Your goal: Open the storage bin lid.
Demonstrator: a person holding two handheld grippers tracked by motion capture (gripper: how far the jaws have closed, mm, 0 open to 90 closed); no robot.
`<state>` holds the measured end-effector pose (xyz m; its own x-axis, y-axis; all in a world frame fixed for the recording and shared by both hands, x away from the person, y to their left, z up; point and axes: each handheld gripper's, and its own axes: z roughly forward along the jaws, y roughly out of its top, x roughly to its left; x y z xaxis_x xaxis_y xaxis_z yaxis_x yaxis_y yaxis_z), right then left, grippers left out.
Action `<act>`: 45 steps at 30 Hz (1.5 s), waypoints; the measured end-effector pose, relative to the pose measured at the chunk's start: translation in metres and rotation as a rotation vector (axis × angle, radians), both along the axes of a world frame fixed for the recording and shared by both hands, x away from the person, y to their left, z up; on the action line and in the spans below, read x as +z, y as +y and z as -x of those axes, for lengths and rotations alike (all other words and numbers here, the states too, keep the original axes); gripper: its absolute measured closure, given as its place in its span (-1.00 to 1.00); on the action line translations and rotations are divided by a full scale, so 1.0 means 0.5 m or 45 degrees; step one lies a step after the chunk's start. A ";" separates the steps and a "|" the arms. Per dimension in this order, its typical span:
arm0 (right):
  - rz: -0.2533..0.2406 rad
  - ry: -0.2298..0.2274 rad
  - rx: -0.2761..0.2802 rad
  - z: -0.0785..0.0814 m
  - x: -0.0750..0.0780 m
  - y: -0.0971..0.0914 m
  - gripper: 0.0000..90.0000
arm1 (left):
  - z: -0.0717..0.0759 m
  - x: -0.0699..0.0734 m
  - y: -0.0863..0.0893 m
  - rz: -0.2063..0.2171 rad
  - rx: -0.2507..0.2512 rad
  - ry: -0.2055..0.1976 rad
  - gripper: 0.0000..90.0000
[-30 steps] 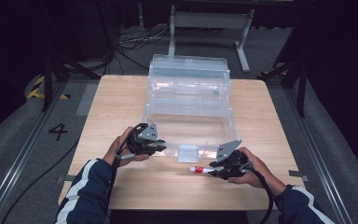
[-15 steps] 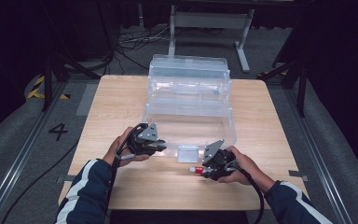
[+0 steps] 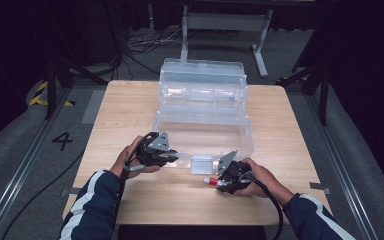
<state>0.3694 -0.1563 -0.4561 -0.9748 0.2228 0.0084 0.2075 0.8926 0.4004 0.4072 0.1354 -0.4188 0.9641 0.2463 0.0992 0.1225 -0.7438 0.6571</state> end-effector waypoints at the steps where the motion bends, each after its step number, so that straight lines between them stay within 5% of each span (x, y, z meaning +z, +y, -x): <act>1: 0.001 0.000 -0.009 0.000 0.000 -0.001 0.42 | 0.000 0.000 0.000 -0.008 0.002 -0.001 0.68; 14: -0.006 0.005 0.006 0.004 0.001 -0.008 0.57 | 0.005 0.001 -0.005 -0.042 0.021 -0.026 0.61; 20: -0.012 -0.003 0.007 0.005 0.002 -0.011 0.58 | 0.017 0.015 -0.011 -0.043 0.055 -0.063 0.31; 23: -0.031 -0.002 0.012 0.001 0.011 -0.017 0.58 | 0.026 0.036 -0.006 0.031 0.117 -0.114 0.16; 32: -0.053 -0.026 -0.041 -0.009 0.026 -0.043 0.58 | 0.049 0.078 0.024 0.107 0.238 -0.226 -0.18; 36: -0.058 -0.029 -0.059 -0.012 0.031 -0.052 0.58 | 0.062 0.081 0.040 0.099 0.296 -0.264 -0.26; 45: -0.069 -0.033 -0.069 -0.011 0.041 -0.067 0.58 | 0.101 0.058 0.109 0.076 0.400 -0.260 -0.41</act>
<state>0.3747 -0.1898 -0.4357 -0.9614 0.2750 -0.0032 0.2436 0.8573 0.4535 0.3566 0.1902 -0.3898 0.8025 0.5380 0.2580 0.2003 -0.6502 0.7329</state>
